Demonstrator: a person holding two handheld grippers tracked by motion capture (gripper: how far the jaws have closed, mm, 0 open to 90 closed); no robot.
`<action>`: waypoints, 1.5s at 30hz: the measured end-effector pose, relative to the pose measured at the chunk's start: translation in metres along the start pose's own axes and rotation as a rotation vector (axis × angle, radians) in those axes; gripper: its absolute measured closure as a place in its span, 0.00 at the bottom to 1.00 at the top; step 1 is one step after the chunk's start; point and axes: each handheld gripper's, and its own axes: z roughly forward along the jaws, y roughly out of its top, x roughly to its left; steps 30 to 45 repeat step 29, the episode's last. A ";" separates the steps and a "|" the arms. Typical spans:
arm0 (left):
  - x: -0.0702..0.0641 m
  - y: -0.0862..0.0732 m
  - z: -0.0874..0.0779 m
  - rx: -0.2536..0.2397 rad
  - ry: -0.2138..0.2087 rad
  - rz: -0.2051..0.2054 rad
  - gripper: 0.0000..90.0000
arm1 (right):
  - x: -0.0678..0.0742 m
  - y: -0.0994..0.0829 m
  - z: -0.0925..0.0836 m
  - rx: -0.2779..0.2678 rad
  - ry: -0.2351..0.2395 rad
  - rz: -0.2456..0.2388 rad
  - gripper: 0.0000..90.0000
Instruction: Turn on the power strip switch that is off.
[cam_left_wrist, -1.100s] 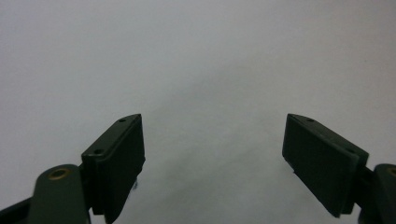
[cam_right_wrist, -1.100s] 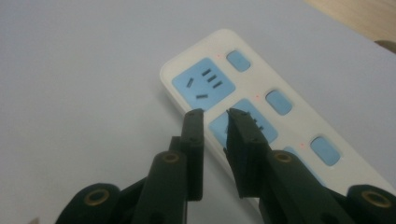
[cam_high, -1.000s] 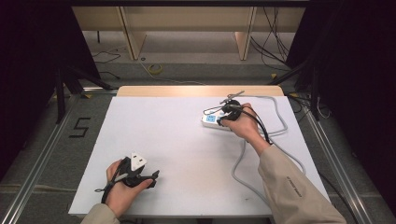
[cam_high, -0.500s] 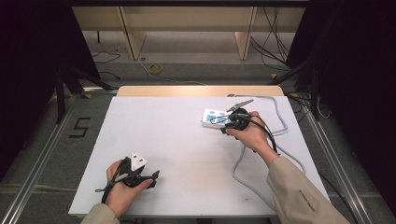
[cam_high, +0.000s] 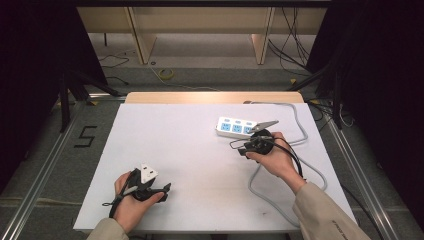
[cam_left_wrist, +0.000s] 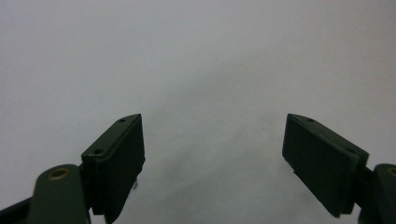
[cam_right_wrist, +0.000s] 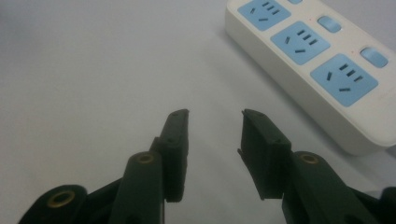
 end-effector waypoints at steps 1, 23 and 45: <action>0.000 0.000 0.000 0.000 0.000 -0.001 0.23 | 0.001 -0.003 -0.001 0.000 0.003 0.002 0.69; -0.001 -0.001 0.002 -0.003 0.003 0.002 0.23 | 0.025 -0.054 -0.021 -0.096 0.048 -0.012 0.62; 0.001 -0.001 0.002 -0.012 0.009 -0.010 0.23 | 0.027 -0.059 -0.022 -0.111 0.060 -0.012 0.60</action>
